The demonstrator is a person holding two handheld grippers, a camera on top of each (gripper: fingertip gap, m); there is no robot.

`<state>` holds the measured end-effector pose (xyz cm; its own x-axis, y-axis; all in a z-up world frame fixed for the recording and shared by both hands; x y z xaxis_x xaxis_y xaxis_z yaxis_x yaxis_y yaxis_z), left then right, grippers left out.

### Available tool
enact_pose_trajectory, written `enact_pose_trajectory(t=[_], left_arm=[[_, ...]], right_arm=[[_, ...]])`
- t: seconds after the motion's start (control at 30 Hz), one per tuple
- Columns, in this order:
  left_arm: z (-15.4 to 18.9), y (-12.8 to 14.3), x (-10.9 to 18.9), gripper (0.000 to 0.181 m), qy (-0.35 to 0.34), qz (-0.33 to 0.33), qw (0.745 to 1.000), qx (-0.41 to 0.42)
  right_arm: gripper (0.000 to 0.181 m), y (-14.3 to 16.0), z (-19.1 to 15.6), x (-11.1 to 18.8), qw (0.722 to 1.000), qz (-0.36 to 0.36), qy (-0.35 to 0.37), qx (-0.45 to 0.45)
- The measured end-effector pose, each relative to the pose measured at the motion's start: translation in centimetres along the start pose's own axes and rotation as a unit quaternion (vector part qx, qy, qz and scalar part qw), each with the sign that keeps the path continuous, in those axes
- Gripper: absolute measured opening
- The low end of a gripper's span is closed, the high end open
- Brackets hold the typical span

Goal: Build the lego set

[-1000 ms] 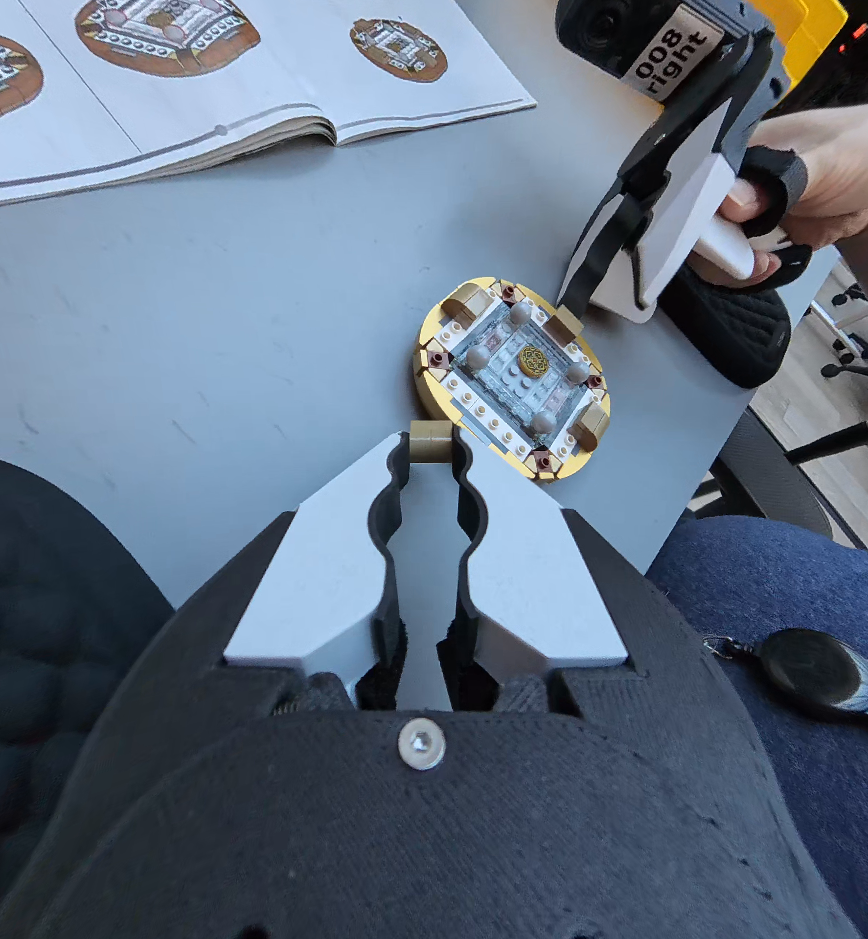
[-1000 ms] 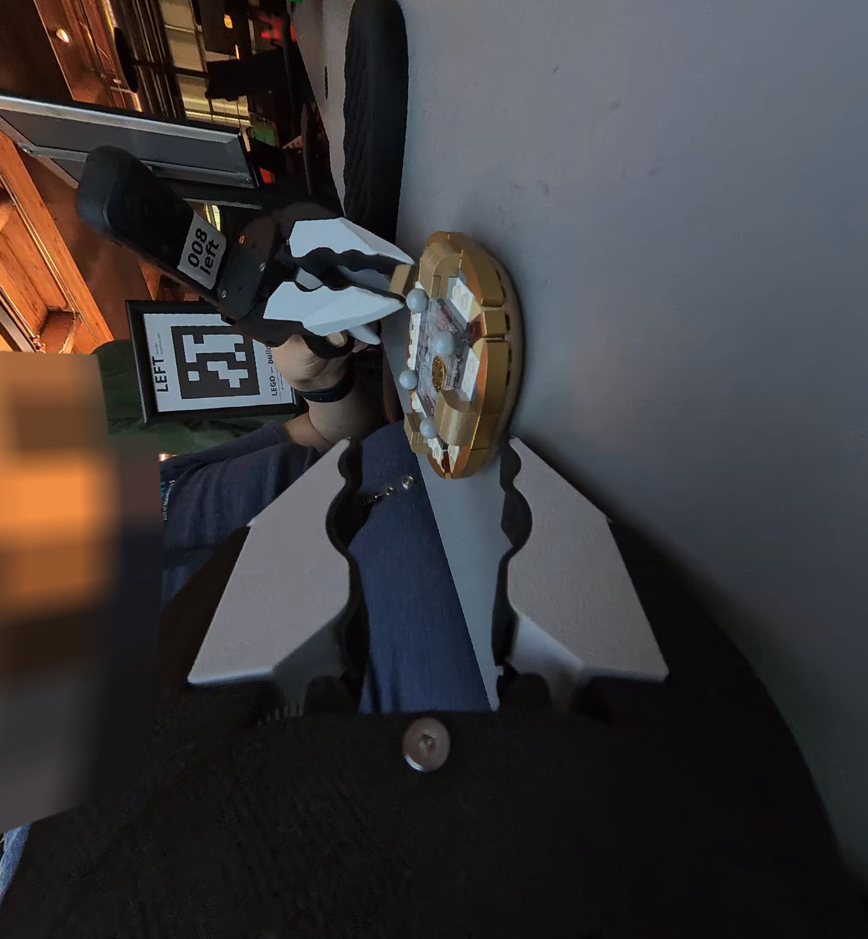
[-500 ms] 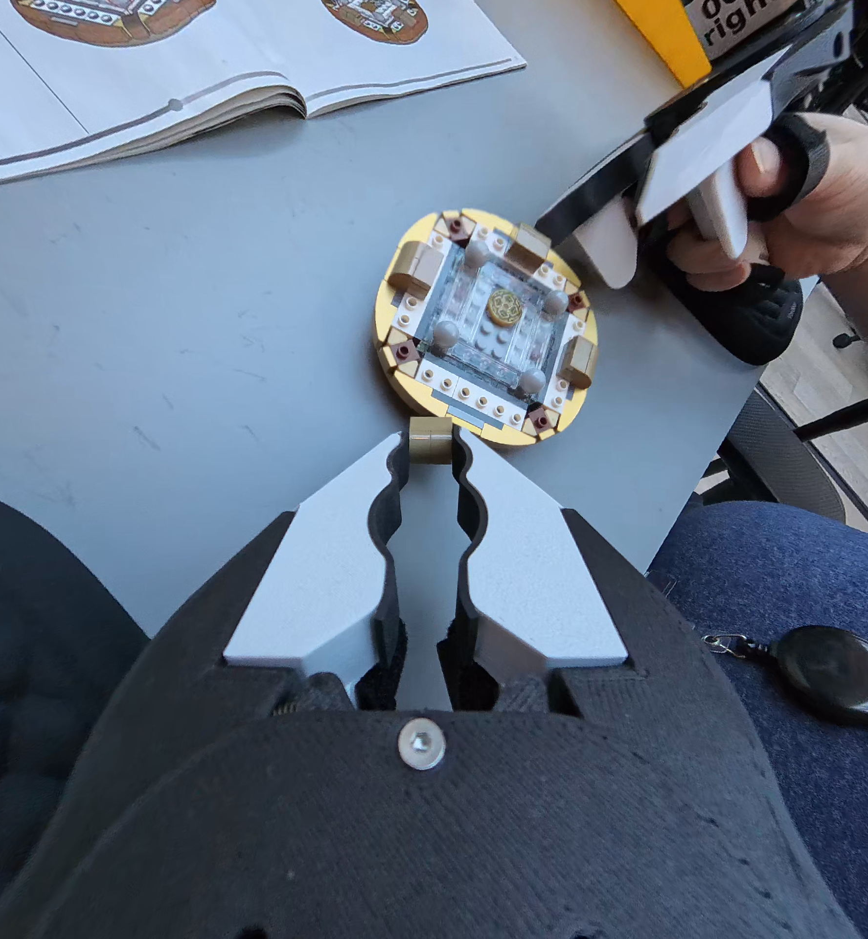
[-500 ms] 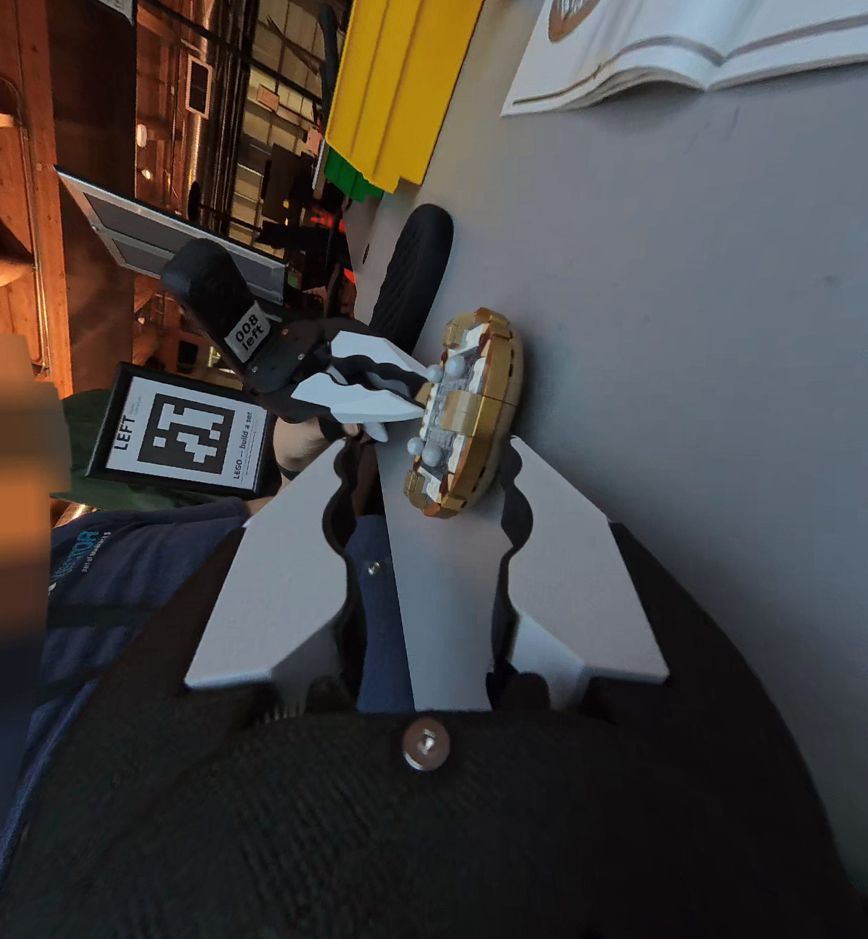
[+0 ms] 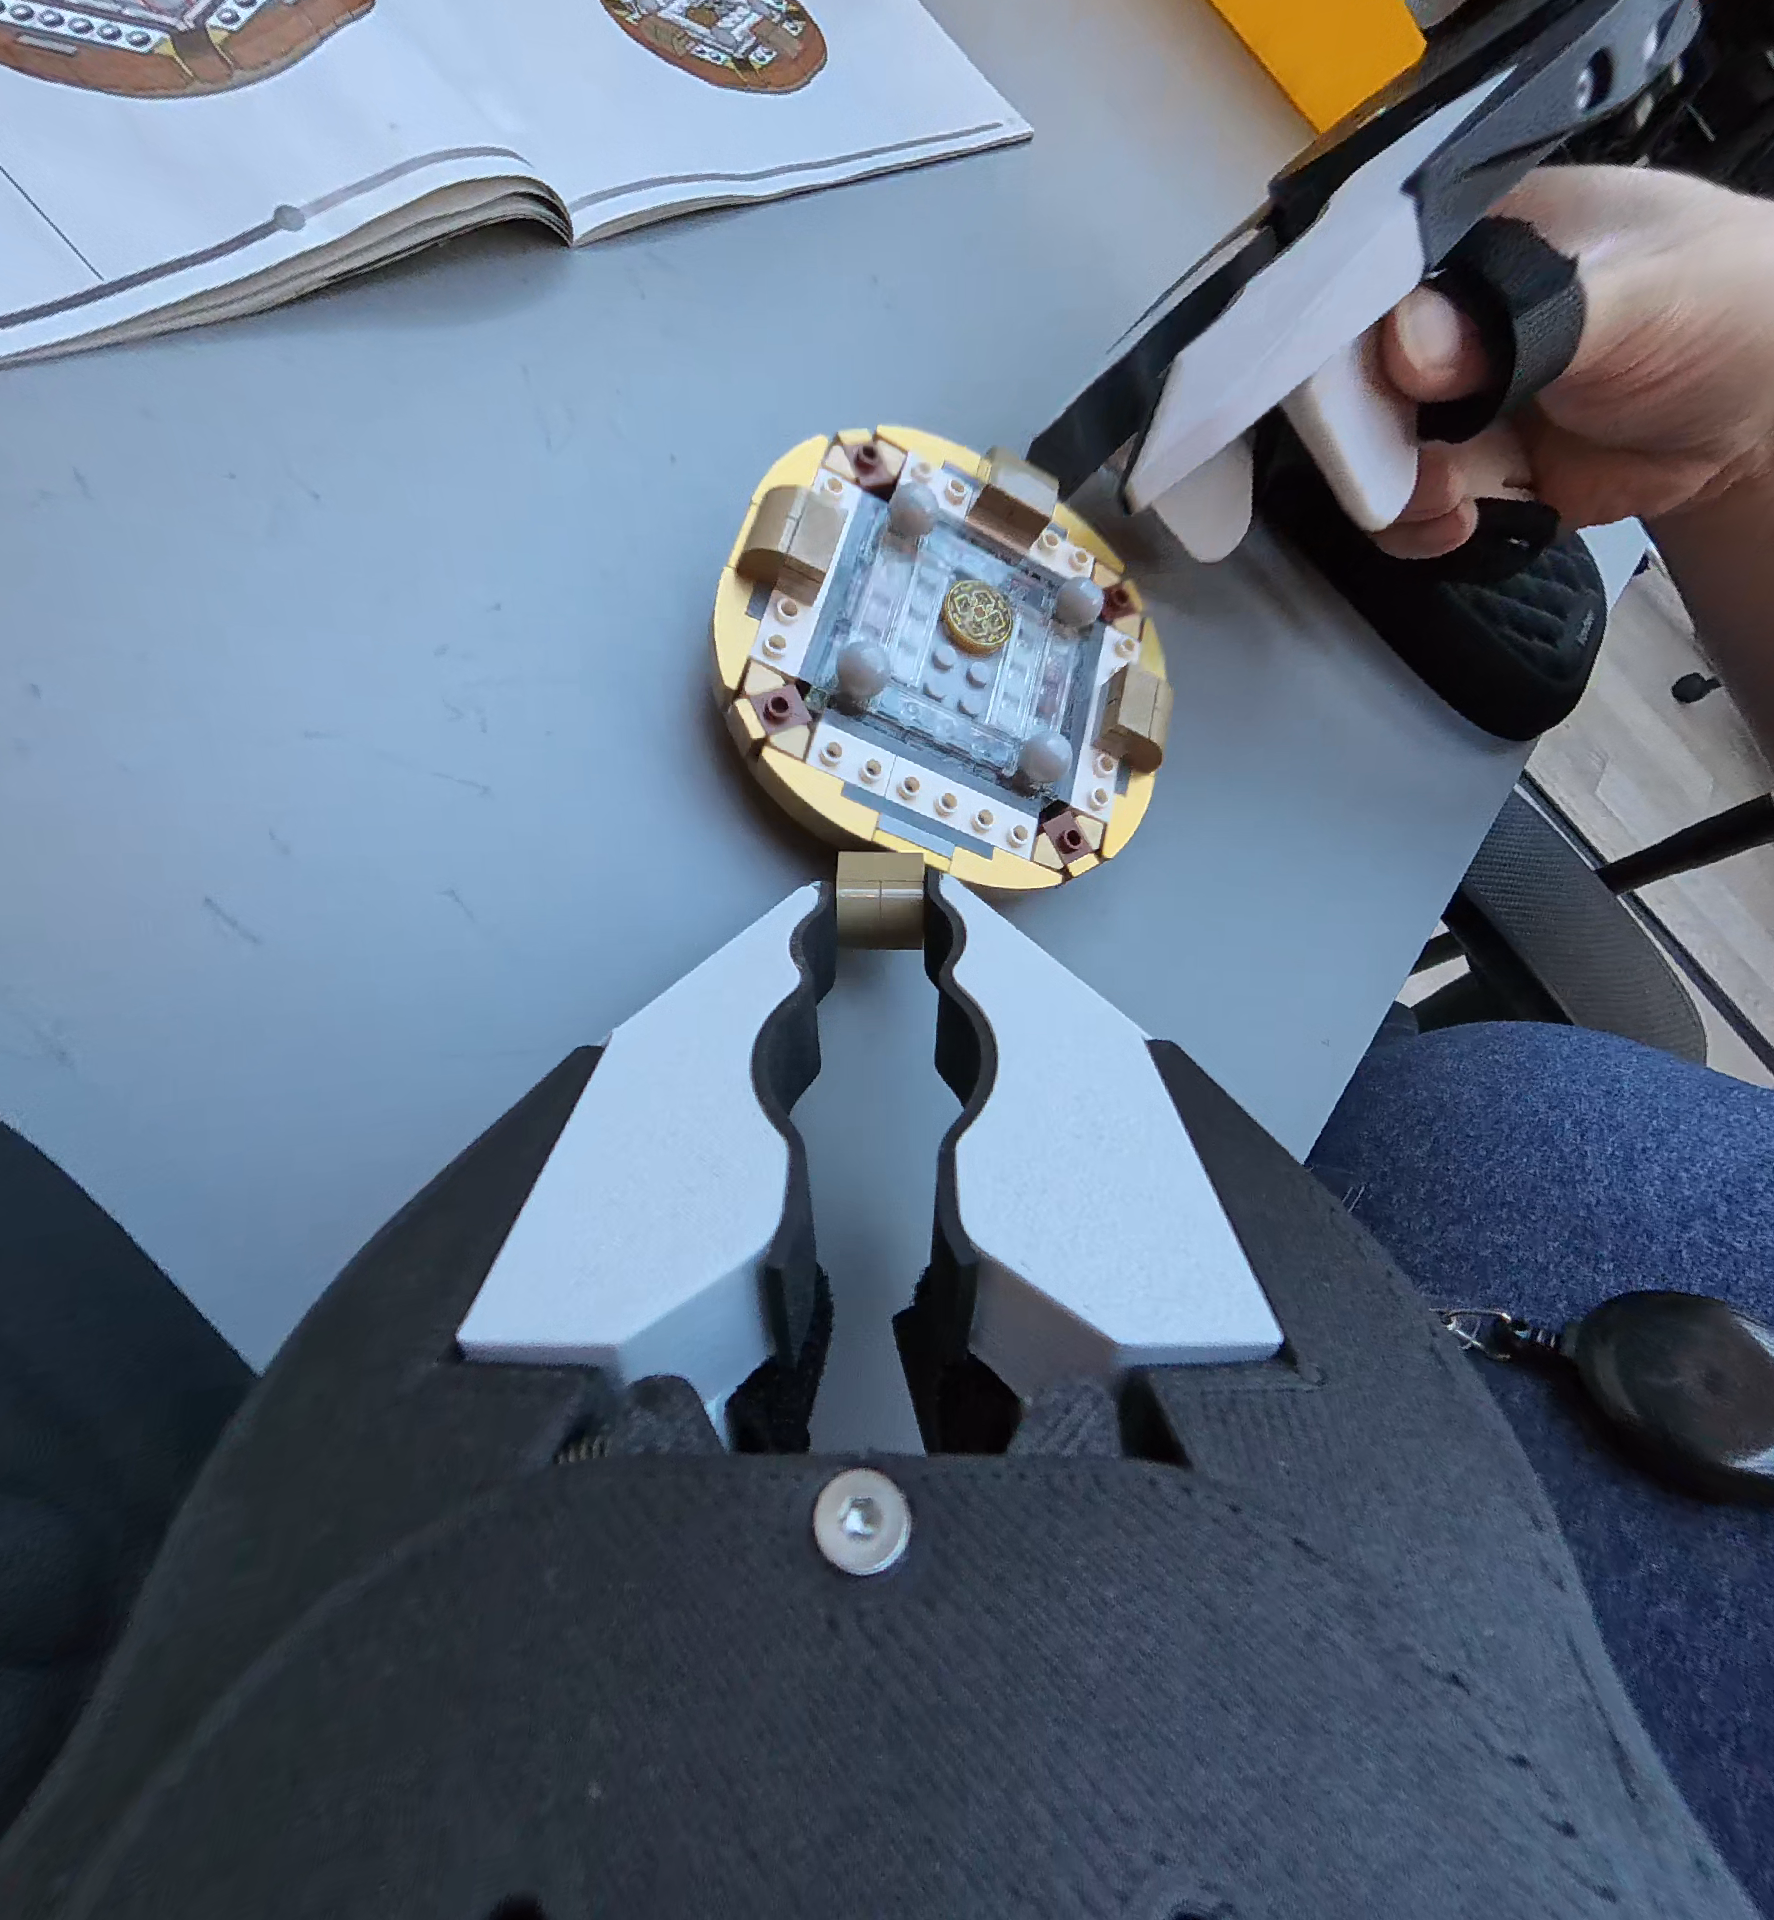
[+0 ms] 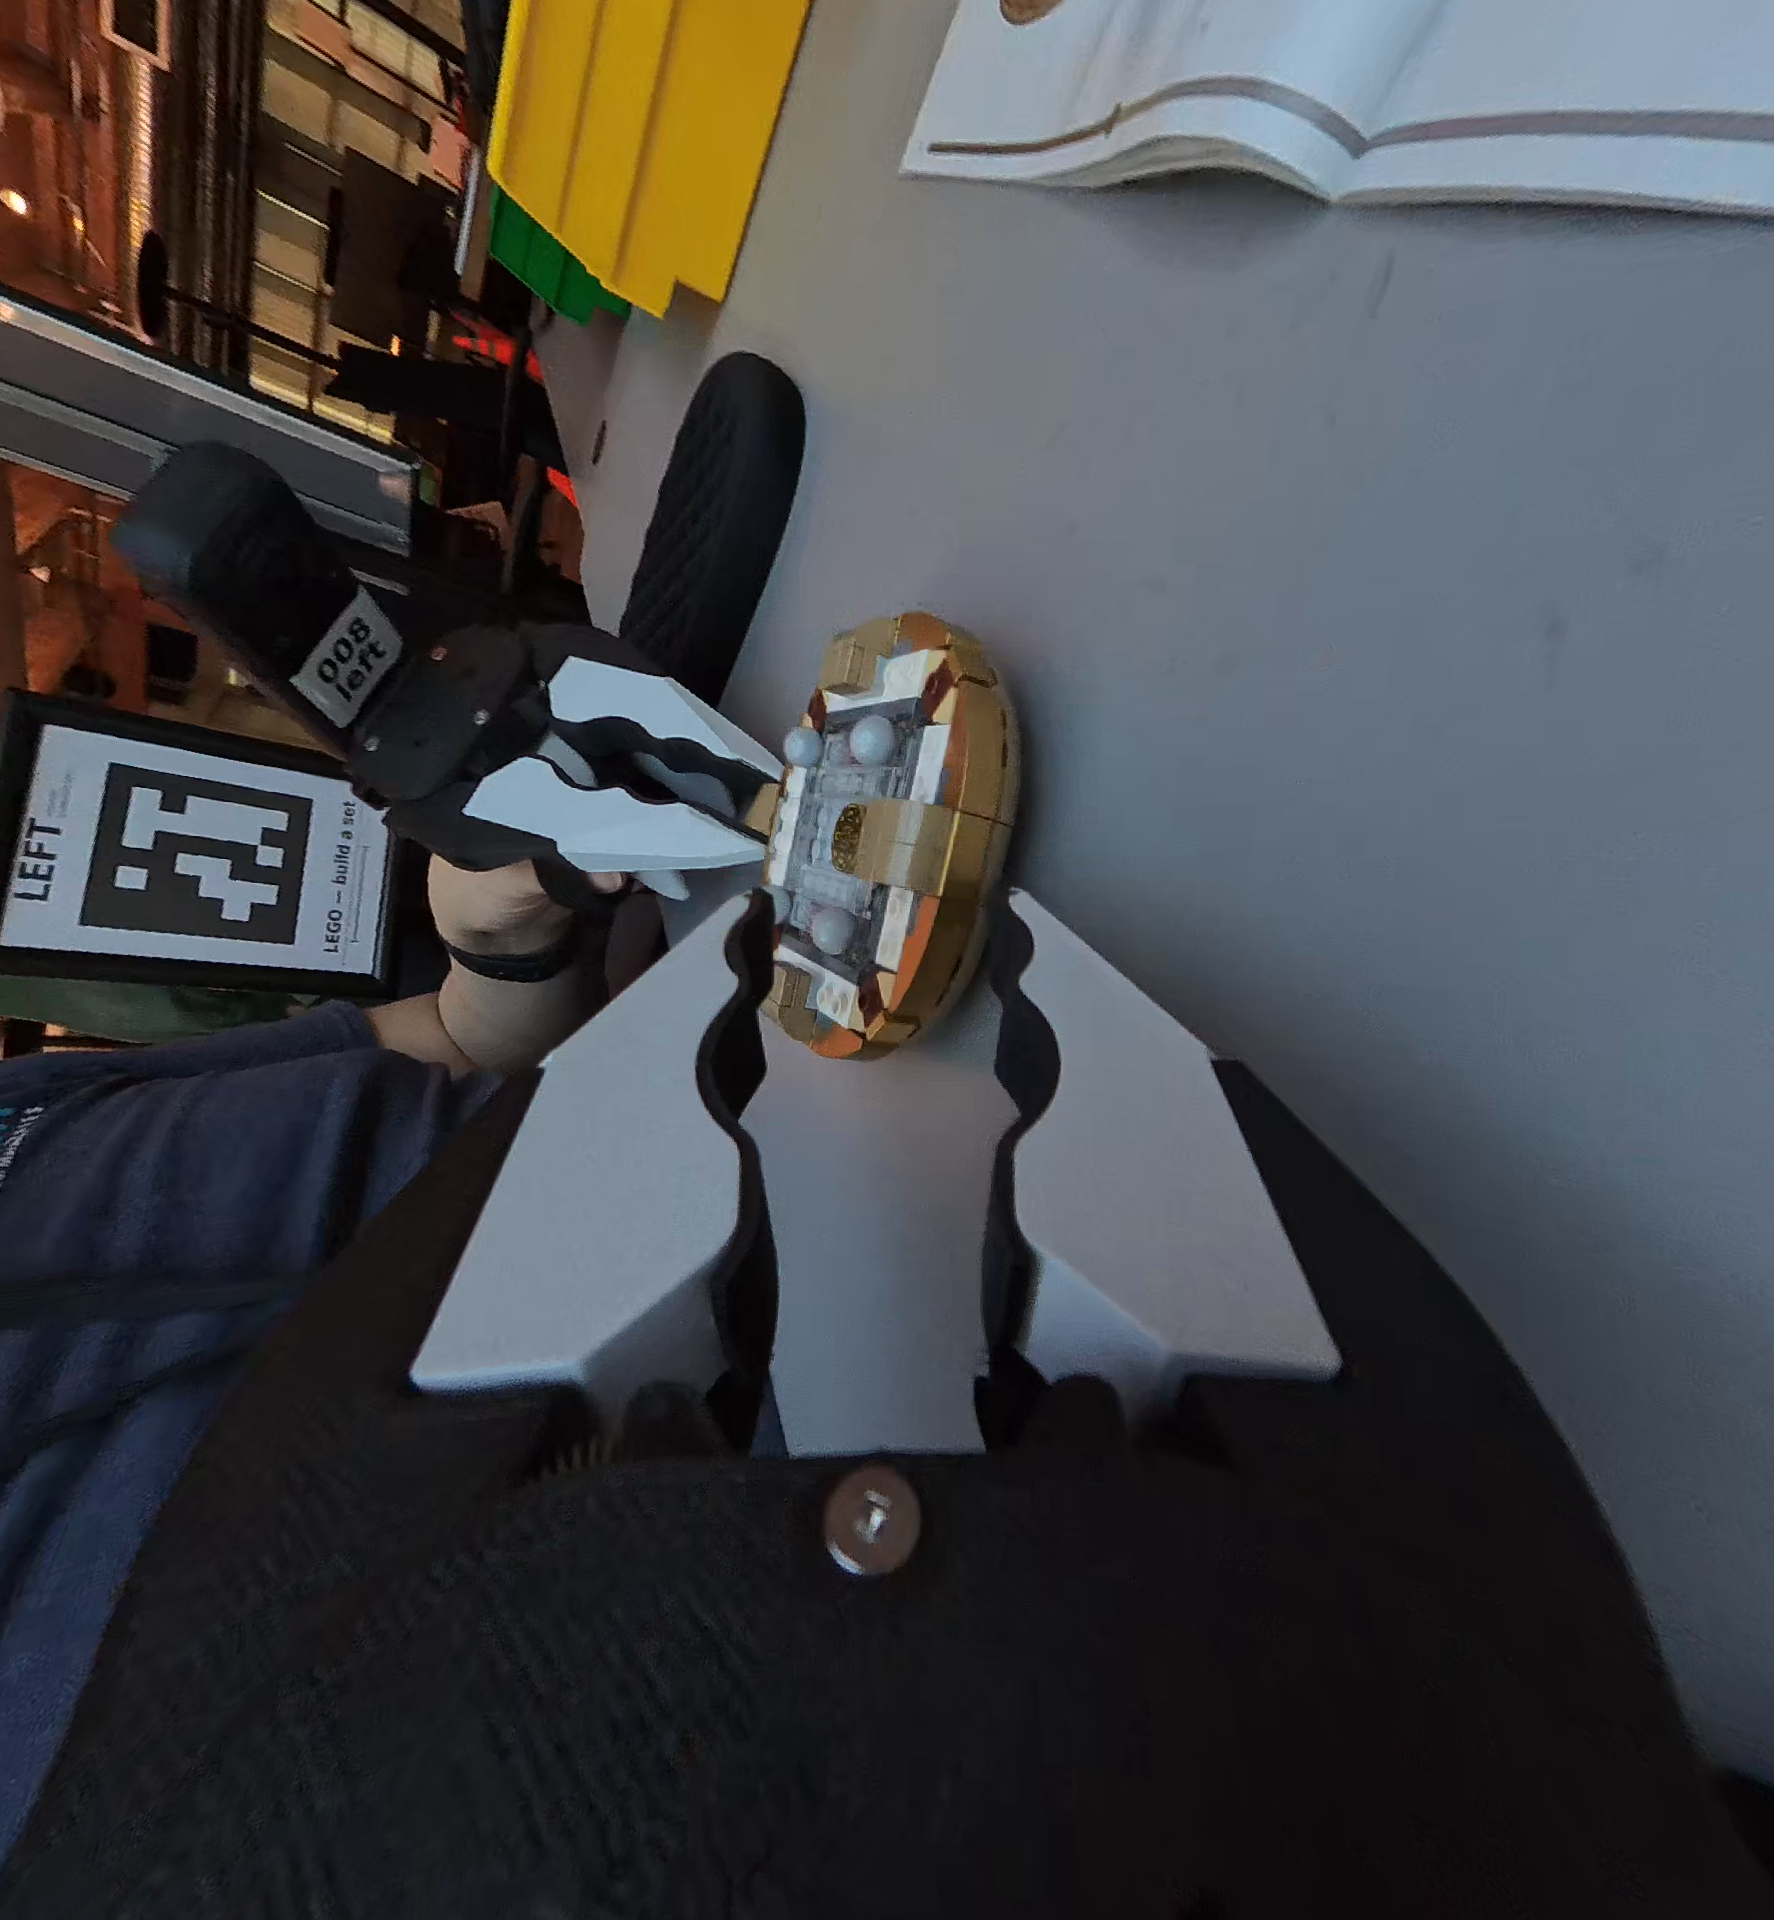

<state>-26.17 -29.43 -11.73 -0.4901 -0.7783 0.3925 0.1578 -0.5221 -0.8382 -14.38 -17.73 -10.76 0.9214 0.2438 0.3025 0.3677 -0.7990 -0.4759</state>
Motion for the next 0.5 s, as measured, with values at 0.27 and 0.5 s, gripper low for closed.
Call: enact_pose_trajectory(t=[0.27, 0.5], left_arm=[[0.2, -0.1, 0.2, 0.014, 0.000, 0.004, 1.000, -0.010], [4.8, -3.6, 3.7, 0.014, 0.074, 0.110, 0.961, -0.241]], right_arm=[[0.042, 0.3, 0.3, -0.1, 1.000, -0.025, 0.007, 0.008], [0.047, -0.4, -6.7, 1.2, 0.955, -0.001, -0.035, 0.293]])
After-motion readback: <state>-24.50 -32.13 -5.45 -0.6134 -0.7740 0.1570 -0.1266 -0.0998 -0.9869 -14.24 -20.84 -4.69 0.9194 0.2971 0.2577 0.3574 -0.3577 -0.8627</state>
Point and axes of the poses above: each gripper's, where its closed fingertips meet, x back along the fingers, y out of its underside, z = x × y across the jaws, the point moved 5 cm from there along x, back along the fingers, and after that the axes turned 12 degrees about z, right-handed, at the moved point
